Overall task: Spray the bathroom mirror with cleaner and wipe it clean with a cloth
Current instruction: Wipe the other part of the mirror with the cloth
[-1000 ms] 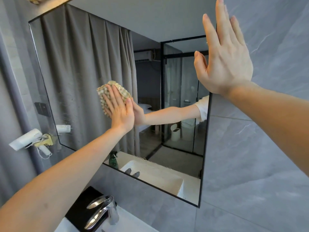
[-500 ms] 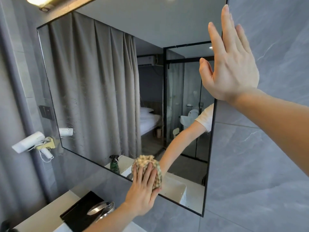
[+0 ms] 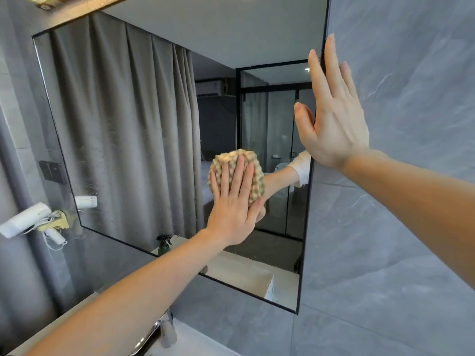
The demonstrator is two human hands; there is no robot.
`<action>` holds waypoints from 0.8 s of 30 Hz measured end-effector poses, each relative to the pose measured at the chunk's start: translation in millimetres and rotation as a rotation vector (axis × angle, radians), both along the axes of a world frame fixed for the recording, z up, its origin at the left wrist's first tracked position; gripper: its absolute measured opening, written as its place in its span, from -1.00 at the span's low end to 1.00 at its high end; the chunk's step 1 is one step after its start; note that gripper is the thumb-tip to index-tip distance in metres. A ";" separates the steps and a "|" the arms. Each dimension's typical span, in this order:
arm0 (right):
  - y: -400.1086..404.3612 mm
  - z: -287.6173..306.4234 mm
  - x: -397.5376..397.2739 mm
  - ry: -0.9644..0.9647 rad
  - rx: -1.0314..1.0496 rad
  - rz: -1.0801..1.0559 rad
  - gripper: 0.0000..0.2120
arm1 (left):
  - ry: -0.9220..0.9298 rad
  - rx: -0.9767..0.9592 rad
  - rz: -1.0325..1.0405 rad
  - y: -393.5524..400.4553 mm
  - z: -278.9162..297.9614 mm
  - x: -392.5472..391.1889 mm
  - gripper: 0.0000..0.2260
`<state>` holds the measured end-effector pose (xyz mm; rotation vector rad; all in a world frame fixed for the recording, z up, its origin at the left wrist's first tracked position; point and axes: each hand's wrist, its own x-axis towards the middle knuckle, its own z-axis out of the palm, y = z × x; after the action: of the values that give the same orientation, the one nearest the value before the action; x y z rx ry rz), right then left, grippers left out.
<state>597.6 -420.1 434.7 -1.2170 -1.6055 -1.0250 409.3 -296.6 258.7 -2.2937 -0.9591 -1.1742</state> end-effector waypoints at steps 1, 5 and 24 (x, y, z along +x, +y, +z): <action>-4.6 -15.2 -0.5 0.025 -0.041 0.033 -0.35 | -0.006 0.030 -0.004 -3.6 16.5 5.6 -0.33; -27.5 -95.9 11.9 0.103 -0.191 0.088 -0.33 | -0.048 0.030 -0.013 -16.2 36.4 19.2 -0.35; -169.4 -376.4 -26.6 0.593 -0.516 0.050 -0.25 | 0.457 0.041 -0.077 -39.8 -235.8 -8.4 0.17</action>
<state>571.1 -589.5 58.3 -1.6185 -1.4362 -0.1623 400.8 -336.4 22.8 -2.4284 -0.6721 -0.6384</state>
